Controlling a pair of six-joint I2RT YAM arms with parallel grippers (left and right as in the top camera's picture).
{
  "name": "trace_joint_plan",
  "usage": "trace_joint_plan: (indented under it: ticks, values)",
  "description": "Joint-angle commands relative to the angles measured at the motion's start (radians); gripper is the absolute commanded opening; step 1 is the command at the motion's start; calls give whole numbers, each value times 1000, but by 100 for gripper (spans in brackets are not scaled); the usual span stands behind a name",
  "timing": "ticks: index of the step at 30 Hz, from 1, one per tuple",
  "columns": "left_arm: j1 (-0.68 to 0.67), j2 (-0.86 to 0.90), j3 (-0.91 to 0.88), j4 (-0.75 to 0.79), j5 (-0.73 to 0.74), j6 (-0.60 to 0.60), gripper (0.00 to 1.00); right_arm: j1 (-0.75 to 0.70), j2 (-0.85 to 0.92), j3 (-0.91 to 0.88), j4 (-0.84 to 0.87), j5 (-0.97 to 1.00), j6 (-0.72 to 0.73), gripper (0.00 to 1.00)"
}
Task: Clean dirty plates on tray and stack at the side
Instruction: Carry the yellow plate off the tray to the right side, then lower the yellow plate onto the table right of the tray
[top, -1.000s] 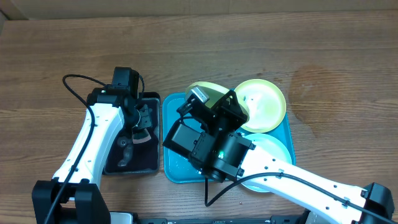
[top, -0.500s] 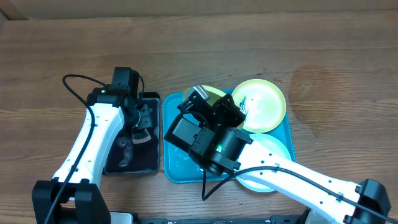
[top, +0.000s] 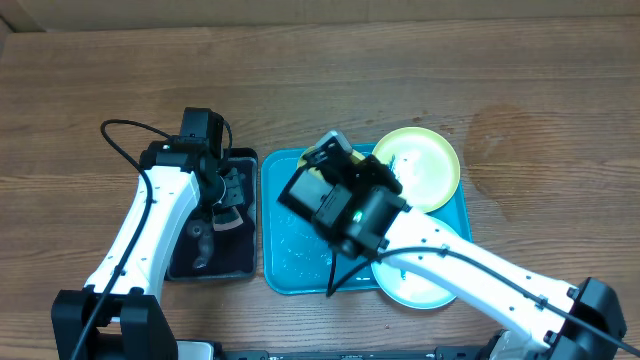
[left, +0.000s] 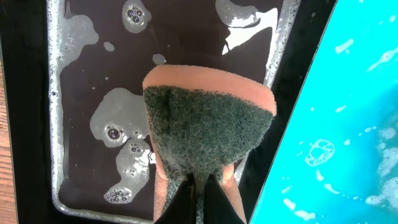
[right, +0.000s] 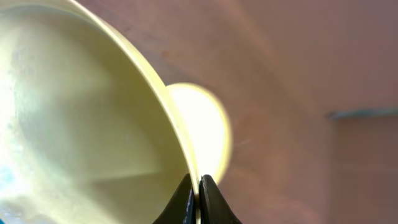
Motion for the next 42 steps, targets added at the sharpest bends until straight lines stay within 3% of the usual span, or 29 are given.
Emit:
trace_joint_plan:
  ticks: [1, 10, 14, 23, 28, 34, 42]
  values:
    - [1, 2, 3, 5, 8, 13, 4, -100, 4, 9, -5, -335, 223, 4]
    - [1, 2, 3, 6, 8, 13, 4, -419, 4, 7, 72, -725, 326, 4]
    - [1, 2, 3, 6, 8, 13, 4, -633, 4, 7, 125, -856, 349, 4]
    - [1, 2, 3, 7, 8, 20, 4, -1143, 61, 6, 110, -941, 305, 4]
    - [1, 2, 3, 7, 8, 21, 4, -1336, 145, 6, 103, -956, 274, 4]
    - [1, 2, 3, 10, 8, 24, 4, -1455, 270, 6, 113, -956, 257, 4]
    - [1, 2, 3, 14, 8, 28, 4, -1460, 385, 6, 166, -955, 238, 4]
